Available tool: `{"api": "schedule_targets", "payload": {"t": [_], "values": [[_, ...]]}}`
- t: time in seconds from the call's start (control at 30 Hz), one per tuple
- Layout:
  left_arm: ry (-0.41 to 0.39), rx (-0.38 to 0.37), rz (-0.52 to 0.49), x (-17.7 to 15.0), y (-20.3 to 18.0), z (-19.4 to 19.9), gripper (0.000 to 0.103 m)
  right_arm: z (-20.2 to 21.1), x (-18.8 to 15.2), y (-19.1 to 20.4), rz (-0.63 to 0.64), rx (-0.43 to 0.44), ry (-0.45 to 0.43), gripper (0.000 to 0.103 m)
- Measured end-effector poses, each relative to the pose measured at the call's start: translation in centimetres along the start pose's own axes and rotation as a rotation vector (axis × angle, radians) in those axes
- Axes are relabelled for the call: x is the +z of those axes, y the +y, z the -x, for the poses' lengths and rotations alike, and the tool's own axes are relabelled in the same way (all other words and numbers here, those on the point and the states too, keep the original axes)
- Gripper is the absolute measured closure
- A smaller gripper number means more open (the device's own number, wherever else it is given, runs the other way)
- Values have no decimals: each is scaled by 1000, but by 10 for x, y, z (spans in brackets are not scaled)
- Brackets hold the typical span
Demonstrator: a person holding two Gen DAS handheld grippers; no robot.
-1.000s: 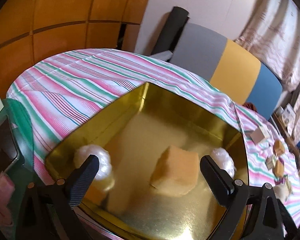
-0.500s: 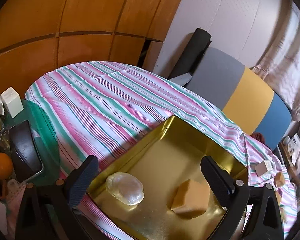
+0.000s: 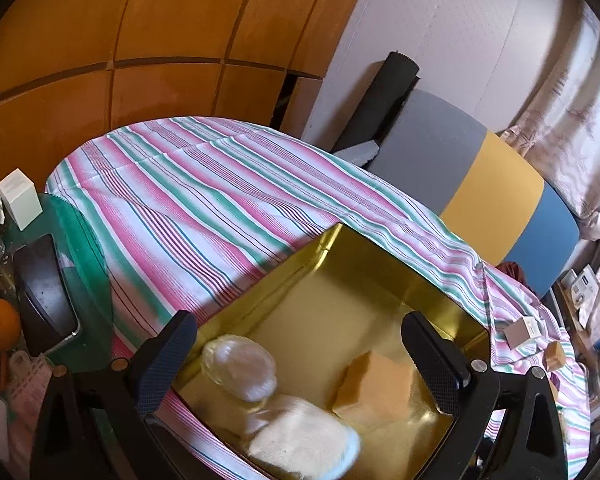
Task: Organize objects
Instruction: 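Carry the sock roll into the gold tray and open the right gripper, then grasp the purple snack packet with the right gripper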
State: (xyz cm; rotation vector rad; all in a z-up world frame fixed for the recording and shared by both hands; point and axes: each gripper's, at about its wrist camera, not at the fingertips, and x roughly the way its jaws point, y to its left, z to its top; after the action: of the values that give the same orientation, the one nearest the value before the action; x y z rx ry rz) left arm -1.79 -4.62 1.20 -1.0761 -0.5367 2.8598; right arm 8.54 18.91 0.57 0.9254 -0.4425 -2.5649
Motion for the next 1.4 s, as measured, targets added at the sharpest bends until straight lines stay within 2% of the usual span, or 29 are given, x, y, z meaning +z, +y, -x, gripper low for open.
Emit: {"api": "schedule_targets", "payload": {"t": [0.17,0.43,0.73,0.83,0.93,1.0,1.1,1.23,1.4], "values": [[32,-57,-77,-13,-22,-2,0,26,9,-36,-80,-90,-60,49],[120,-162,-211,-41,-67,-5,0,55,4,-88,-186,-214,-82,49],[209,-273,-387,-75,-122,0,0,80,-28,-146,-275,-373,-78,49],[233,-305,-440,-88,-139,3,0,99,-33,-171,-303,-458,-97,49],[253,-316,-484,-99,-152,2,0,123,-28,-205,-309,-596,-121,49],[269,-325,-499,-104,-158,2,0,135,-22,-227,-311,-669,-134,40],[286,-341,-498,-110,-164,4,0,153,-9,-263,-336,-763,-151,40],[302,-352,-512,-117,-170,7,0,160,1,-299,-344,-791,-151,40],[312,-367,-550,-126,-182,10,0,154,1,-320,-321,-736,-117,40]]}}
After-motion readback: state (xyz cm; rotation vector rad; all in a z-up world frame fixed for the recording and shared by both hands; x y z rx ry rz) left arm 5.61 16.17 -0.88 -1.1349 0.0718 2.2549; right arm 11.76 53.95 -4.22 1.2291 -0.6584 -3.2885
